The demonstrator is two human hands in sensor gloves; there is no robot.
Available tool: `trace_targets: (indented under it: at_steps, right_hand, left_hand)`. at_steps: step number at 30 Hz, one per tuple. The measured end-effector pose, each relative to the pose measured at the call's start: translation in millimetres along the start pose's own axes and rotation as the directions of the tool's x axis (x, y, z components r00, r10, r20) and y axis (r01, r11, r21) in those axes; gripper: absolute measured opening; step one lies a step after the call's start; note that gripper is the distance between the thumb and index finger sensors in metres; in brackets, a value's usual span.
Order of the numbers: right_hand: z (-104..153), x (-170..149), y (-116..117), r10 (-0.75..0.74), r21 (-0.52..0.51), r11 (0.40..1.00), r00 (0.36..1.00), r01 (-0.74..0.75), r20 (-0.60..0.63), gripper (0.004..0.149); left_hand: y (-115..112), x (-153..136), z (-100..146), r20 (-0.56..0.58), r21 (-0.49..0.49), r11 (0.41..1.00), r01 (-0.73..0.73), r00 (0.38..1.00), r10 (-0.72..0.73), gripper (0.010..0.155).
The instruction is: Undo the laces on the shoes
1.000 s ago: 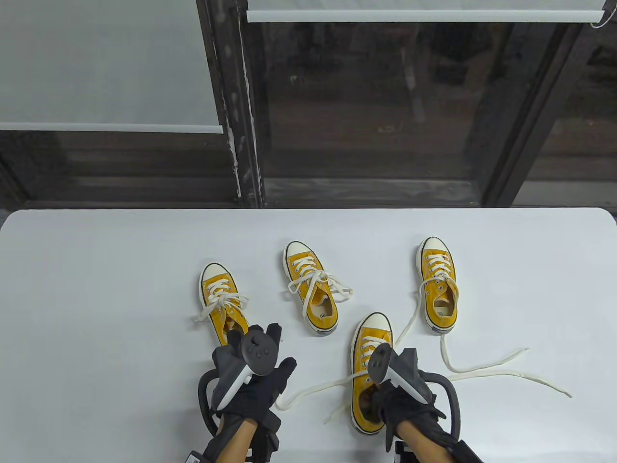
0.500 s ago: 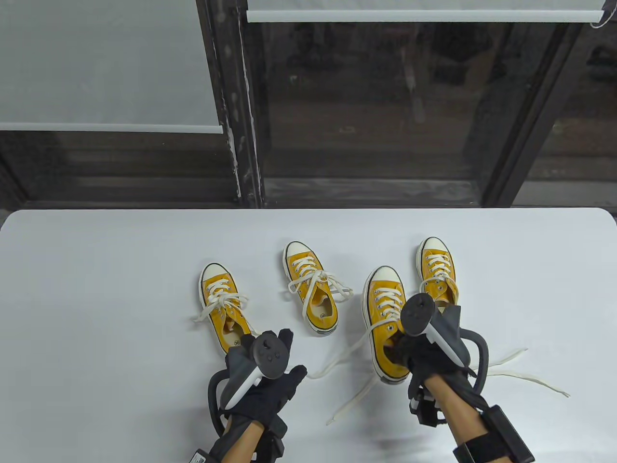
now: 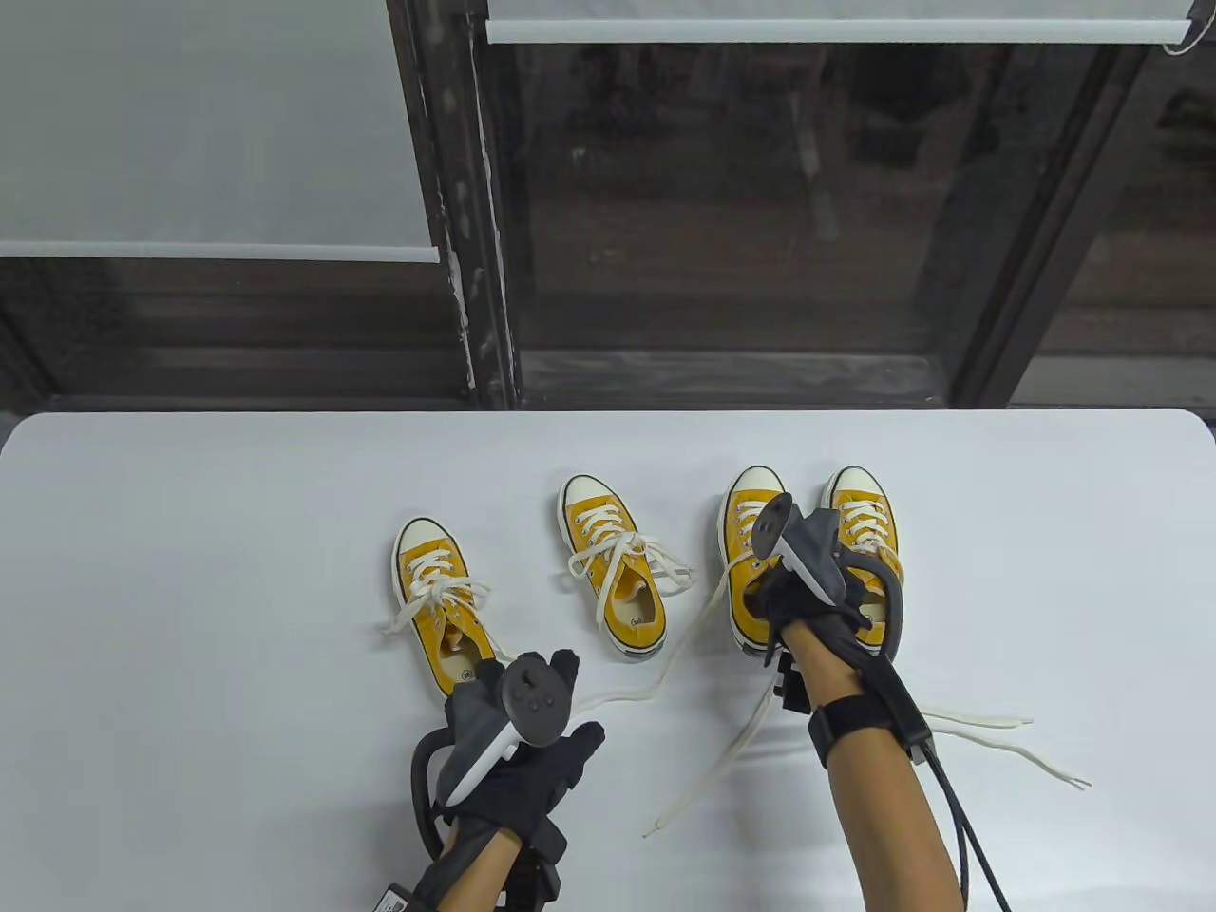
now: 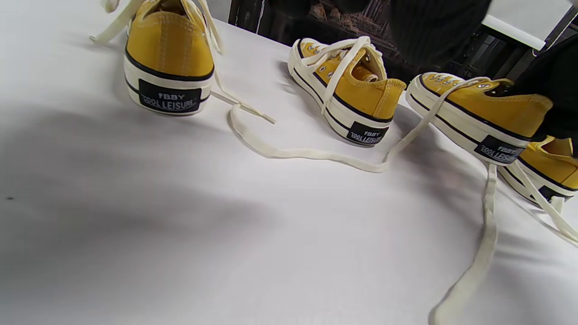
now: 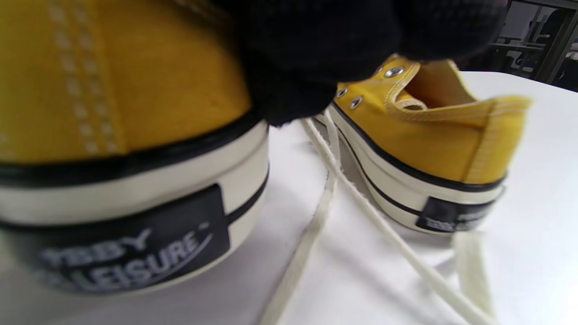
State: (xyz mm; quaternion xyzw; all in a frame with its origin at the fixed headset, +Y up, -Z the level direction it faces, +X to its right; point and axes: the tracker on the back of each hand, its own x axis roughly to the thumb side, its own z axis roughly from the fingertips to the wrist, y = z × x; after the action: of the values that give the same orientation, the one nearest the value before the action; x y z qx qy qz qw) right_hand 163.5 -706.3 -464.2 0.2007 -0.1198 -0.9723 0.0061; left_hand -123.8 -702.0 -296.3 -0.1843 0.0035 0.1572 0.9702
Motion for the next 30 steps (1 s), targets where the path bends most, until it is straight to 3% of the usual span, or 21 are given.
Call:
trace_targets:
  at_steps: [7, 11, 15, 18, 21, 25, 30]
  right_hand:
    - [-18, 9, 13, 0.084, -0.012, 0.996, 0.996, -0.084, -0.042, 0.043]
    - [-12, 2, 15, 0.094, -0.062, 0.993, 0.995, -0.096, -0.046, 0.045]
    - [11, -9, -4, 0.062, -0.077, 0.995, 0.998, -0.062, -0.009, 0.053]
    - [39, -22, -22, 0.027, -0.12, 0.993, 0.998, -0.02, 0.063, 0.055]
    - [66, -36, -30, -0.057, -0.094, 0.993, 0.985, 0.073, 0.163, 0.059]
    - [106, -60, -28, -0.149, -0.072, 0.982, 0.945, 0.177, 0.29, 0.064]
    - [135, -89, -12, -0.183, -0.108, 0.962, 0.889, 0.249, 0.42, 0.066]
  left_hand:
    - [0, -1, -1, -0.011, -0.007, 1.0, -0.005, 1.0, 0.005, 0.078]
    - [-1, 0, -1, -0.011, -0.008, 1.0, 0.001, 1.0, -0.001, 0.078]
    - [-1, 1, 0, -0.015, 0.001, 1.0, 0.017, 1.0, -0.017, 0.078]
    - [-2, 1, 0, -0.012, 0.002, 1.0, 0.018, 1.0, -0.018, 0.078]
    - [-2, 3, 1, -0.013, 0.011, 0.999, 0.042, 0.999, -0.042, 0.077]
    - [-1, 9, 5, 0.016, 0.026, 0.998, 0.058, 0.998, -0.058, 0.077]
    - [-3, 12, 5, 0.033, 0.0, 0.998, 0.062, 0.998, -0.062, 0.077]
